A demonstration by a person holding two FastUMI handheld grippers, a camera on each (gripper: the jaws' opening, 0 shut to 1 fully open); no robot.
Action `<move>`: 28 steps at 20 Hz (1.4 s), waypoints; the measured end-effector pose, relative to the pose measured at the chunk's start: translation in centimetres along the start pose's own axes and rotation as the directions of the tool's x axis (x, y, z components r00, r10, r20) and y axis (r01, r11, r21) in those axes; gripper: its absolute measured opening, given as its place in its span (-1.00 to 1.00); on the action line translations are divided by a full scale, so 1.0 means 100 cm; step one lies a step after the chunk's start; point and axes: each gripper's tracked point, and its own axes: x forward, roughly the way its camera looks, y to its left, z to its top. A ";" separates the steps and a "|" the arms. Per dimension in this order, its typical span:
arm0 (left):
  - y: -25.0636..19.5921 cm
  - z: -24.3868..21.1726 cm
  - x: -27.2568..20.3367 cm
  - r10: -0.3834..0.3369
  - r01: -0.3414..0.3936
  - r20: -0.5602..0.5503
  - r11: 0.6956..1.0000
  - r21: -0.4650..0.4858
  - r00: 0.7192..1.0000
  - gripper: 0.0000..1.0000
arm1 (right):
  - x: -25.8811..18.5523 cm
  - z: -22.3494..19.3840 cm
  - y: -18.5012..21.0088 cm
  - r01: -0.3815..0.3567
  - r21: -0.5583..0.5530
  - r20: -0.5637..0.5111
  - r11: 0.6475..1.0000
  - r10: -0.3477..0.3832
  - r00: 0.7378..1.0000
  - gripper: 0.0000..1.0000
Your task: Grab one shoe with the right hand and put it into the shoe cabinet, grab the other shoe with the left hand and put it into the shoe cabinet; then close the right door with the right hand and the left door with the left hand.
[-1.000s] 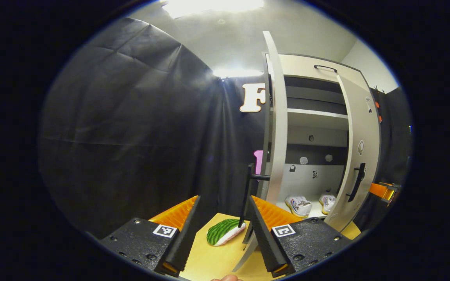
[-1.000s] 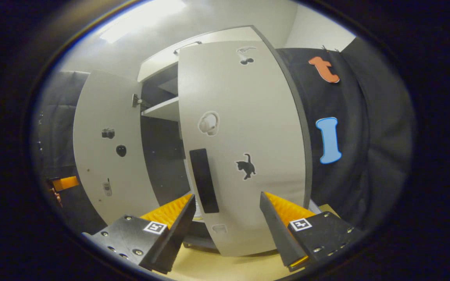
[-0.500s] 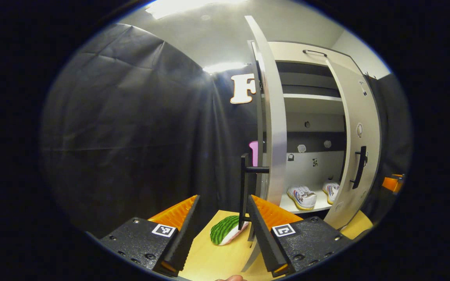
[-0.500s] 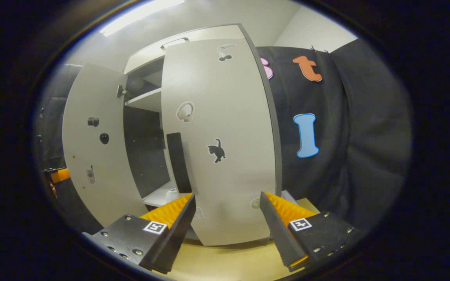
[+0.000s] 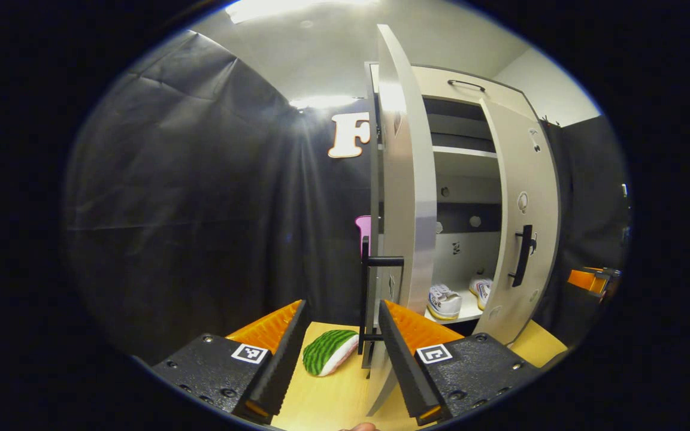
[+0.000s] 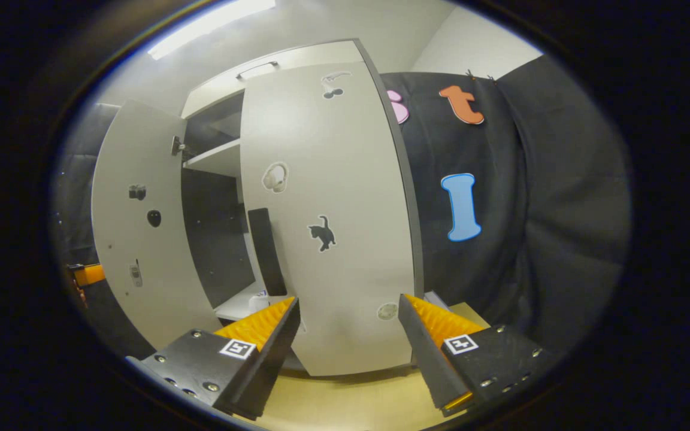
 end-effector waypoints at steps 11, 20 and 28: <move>-0.041 -0.002 0.004 -0.130 0.130 -0.007 0.991 -0.040 0.991 0.51 | -0.008 0.005 0.000 0.000 -0.016 0.010 1.000 0.000 1.000 0.97; -0.100 -0.002 0.014 -0.281 0.281 -0.003 0.959 -0.029 0.960 0.51 | -0.024 0.006 -0.014 0.040 -0.008 0.013 0.999 -0.040 0.999 0.97; -0.174 0.004 0.034 -0.409 0.410 0.030 0.908 -0.081 0.912 0.53 | -0.046 0.014 -0.051 0.128 0.005 0.038 0.992 -0.128 0.991 0.97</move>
